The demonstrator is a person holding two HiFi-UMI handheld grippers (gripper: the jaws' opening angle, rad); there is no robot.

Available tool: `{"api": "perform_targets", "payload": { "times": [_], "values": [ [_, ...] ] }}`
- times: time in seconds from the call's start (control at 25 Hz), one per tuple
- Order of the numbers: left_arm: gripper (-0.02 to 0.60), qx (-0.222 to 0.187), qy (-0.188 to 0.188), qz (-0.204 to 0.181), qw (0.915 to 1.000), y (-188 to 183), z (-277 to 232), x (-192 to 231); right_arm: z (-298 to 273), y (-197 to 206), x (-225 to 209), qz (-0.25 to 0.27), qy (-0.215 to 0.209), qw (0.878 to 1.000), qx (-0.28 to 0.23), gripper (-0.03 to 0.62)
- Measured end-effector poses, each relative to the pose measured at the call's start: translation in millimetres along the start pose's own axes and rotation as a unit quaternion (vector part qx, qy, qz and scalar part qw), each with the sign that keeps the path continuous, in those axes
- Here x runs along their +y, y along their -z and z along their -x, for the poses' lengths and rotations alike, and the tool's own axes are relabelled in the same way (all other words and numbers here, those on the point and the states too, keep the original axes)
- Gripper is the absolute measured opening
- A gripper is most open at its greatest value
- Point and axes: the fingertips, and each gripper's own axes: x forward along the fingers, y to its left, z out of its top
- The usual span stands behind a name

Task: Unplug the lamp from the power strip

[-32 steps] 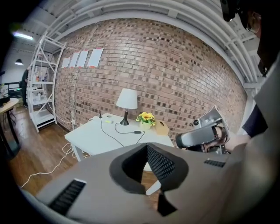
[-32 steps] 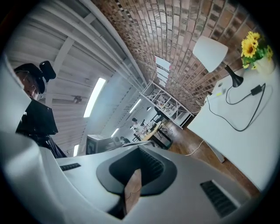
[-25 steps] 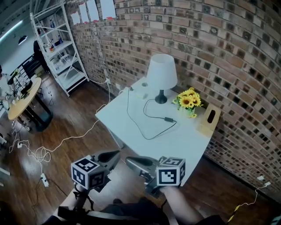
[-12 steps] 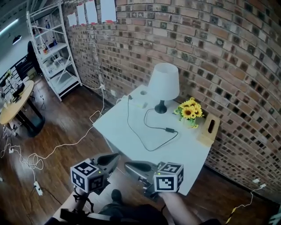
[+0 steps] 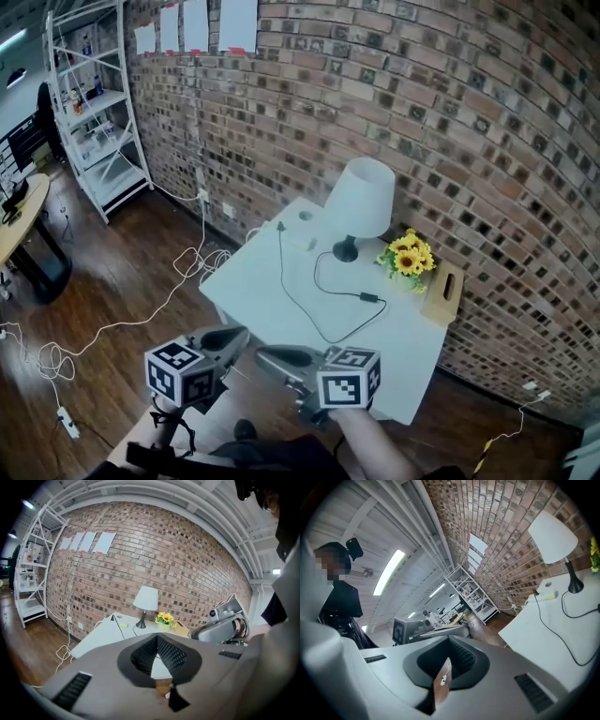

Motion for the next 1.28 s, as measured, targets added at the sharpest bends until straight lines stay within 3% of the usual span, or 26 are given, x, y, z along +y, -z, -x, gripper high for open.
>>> {"api": "perform_targets", "payload": {
  "times": [0.56,0.72,1.04,1.28],
  "values": [
    [0.009,-0.02,0.017,0.008,0.9996,-11.9,23.4,60.0,-72.5,1.7,6.7,0.017,0.002,0.999,0.044,-0.005],
    [0.009,-0.024,0.014,0.027,0.9992,-10.4,31.7,76.8,-88.2,-0.3,4.4,0.017,0.004,0.999,0.05,-0.005],
    [0.009,-0.035,0.012,0.04,0.9985,-12.3,42.9,96.4,-108.1,-14.6,-1.7,0.019,0.025,0.999,0.027,-0.005],
    [0.009,-0.035,0.005,0.05,0.9981,-6.9,50.9,104.7,-121.7,-14.4,2.4,0.008,0.015,0.999,0.031,-0.005]
  ]
}}
